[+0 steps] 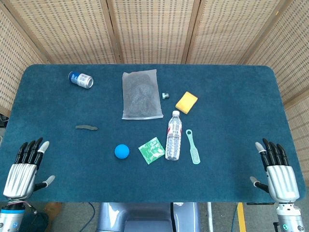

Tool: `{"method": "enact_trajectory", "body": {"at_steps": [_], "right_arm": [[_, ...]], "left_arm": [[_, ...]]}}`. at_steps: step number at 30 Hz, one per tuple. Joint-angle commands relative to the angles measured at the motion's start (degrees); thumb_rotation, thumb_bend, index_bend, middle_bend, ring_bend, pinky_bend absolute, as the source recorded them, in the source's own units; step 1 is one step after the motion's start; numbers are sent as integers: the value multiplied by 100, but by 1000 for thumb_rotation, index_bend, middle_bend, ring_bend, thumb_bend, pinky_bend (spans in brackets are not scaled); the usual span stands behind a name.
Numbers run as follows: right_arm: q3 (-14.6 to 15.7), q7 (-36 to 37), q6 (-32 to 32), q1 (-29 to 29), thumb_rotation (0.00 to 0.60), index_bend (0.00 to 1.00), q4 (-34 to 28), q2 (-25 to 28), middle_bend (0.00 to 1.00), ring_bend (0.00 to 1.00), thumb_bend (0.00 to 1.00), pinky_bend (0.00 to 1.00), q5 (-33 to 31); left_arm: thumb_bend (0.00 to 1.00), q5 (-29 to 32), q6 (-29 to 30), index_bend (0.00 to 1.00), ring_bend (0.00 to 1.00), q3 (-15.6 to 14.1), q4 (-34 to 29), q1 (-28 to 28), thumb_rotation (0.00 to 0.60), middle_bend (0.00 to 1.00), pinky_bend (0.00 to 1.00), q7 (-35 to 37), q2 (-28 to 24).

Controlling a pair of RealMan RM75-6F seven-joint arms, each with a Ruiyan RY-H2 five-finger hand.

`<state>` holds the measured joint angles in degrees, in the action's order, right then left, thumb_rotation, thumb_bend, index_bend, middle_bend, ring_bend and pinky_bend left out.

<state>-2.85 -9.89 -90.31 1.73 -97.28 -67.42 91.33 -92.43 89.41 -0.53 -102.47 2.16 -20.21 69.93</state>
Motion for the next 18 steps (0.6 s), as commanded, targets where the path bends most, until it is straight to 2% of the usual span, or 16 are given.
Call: {"method": "enact_trajectory", "body": {"at_steps": [1, 6, 9, 11, 12, 15, 18], "right_arm": [[-1, 1, 26, 2, 600, 0, -18, 17, 0, 0, 0, 0, -30], [2, -102, 76, 22, 600, 0, -25, -4, 0, 0, 0, 0, -43], [-1, -131, 99, 41, 600, 0, -41, -23, 0, 0, 0, 0, -38], [-11, -132, 101, 42, 600, 0, -41, -28, 0, 0, 0, 0, -56], [-17, -138, 103, 43, 600, 0, -41, -30, 0, 0, 0, 0, -69], [-49, -149, 121, 51, 600, 0, -49, -39, 0, 0, 0, 0, -137], [-66, -185, 154, 68, 600, 0, -54, -54, 0, 0, 0, 0, -179]], "left_arm": [[0, -10, -11, 0, 0, -11, 12, -2, 600, 0, 0, -25, 15], [0, 182, -267, 0, 0, 68, 36, 120, 600, 0, 0, -49, 58], [0, 552, -677, 0, 0, 360, 197, 421, 600, 0, 0, 79, 170], [1, 930, -1085, 0, 0, 702, 579, 772, 600, 0, 0, 173, 405], [34, 1034, -1214, 3, 0, 814, 772, 901, 600, 0, 0, 244, 521], [189, 1321, -1781, 99, 0, 1119, 1687, 1419, 600, 0, 0, 417, 982], [205, 1541, -2293, 223, 0, 1273, 2448, 1836, 600, 0, 0, 621, 1370]]}}
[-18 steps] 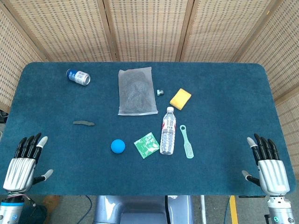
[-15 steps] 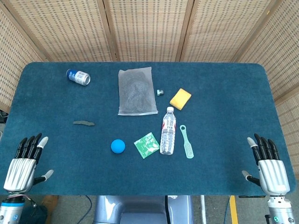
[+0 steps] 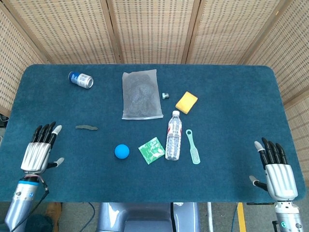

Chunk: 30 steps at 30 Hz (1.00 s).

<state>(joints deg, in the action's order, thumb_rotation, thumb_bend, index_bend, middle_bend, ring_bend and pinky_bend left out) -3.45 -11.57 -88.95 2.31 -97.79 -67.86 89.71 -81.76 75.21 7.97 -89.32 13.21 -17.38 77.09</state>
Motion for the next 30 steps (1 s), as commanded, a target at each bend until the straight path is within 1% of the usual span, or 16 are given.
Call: {"method": "enact_trajectory", "body": {"at_steps": [1, 4, 7, 11, 15, 18, 22, 30], "right_arm": [[-8, -39, 41, 20, 600, 0, 1, -26, 0, 0, 0, 0, -32], [-6, -91, 94, 46, 600, 0, 2, -60, 0, 0, 0, 0, -51], [-8, -156, 160, 78, 600, 0, 21, -97, 0, 0, 0, 0, -87], [-32, -151, 200, 95, 600, 0, 35, -105, 0, 0, 0, 0, -159], [-50, -75, 240, 112, 600, 0, 46, -81, 0, 0, 0, 0, -218], [-60, 5, 267, 123, 600, 0, 65, -62, 0, 0, 0, 0, -255], [-37, 63, 265, 117, 600, 0, 64, -38, 0, 0, 0, 0, -237], [-22, 93, 215, 105, 600, 0, 57, -27, 0, 0, 0, 0, -194]], "left_arm": [[205, 591, -1126, 269, 0, 477, 1421, 898, 600, 0, 0, 459, 806], [217, 812, -1555, 346, 0, 552, 1947, 1184, 600, 0, 0, 632, 1082], [256, 1015, -1929, 381, 0, 604, 2509, 1469, 600, 0, 0, 677, 1409], [291, 1220, -2127, 412, 0, 684, 2947, 1682, 600, 0, 0, 755, 1704], [320, 1360, -2200, 428, 0, 735, 3144, 1808, 600, 0, 0, 764, 1850], [343, 1577, -2308, 432, 0, 790, 3304, 1907, 600, 0, 0, 618, 1966], [344, 1896, -2476, 433, 0, 885, 3457, 2024, 600, 0, 0, 493, 2053], [344, 2339, -2808, 434, 0, 929, 3784, 2167, 600, 0, 0, 365, 2166]]}}
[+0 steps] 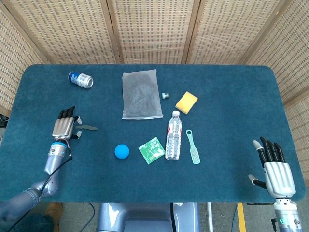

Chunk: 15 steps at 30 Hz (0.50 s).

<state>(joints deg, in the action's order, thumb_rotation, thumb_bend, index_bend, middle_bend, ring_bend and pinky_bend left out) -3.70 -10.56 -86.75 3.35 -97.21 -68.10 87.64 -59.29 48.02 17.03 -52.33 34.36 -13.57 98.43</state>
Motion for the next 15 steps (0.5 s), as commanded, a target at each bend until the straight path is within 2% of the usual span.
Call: {"method": "enact_trajectory", "body": {"at_steps": [1, 15], "right_arm": [[6, -16, -6, 5, 600, 0, -1, -7, 0, 0, 0, 0, 21], [0, -12, 55, 37, 600, 0, 21, -19, 0, 0, 0, 0, -37]], "left_arm": [[344, 125, -119, 434, 0, 24, 124, 73, 600, 0, 0, -12, 44], [361, 291, -320, 495, 0, -14, 593, 257, 600, 0, 0, 81, 296]]}}
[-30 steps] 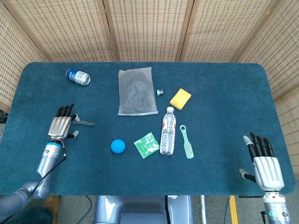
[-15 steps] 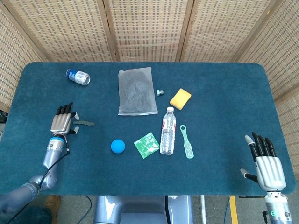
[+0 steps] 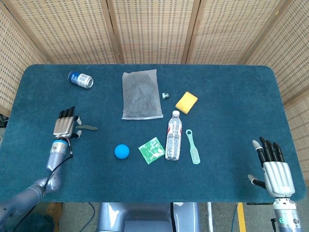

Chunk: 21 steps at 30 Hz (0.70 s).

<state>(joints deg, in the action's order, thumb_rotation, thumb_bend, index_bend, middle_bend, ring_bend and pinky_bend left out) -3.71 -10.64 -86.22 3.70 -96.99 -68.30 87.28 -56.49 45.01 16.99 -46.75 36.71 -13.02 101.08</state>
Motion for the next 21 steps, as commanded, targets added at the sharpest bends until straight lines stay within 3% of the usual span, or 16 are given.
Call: {"method": "enact_trajectory", "body": {"at_steps": [1, 11, 21], "right_arm": [[3, 1, 12, 5, 600, 0, -2, 3, 0, 0, 0, 0, -6], [4, 54, 48, 24, 600, 0, 16, 21, 0, 0, 0, 0, -28], [21, 74, 54, 30, 600, 0, 10, 27, 0, 0, 0, 0, -17]], "left_arm": [[361, 10, 0, 502, 0, -4, 52, 32, 600, 0, 0, 42, 46], [411, 84, 5, 510, 0, -14, 116, 48, 600, 0, 0, 50, 68], [471, 71, 265, 630, 0, 62, 102, 12, 600, 0, 0, 238, 82]]}}
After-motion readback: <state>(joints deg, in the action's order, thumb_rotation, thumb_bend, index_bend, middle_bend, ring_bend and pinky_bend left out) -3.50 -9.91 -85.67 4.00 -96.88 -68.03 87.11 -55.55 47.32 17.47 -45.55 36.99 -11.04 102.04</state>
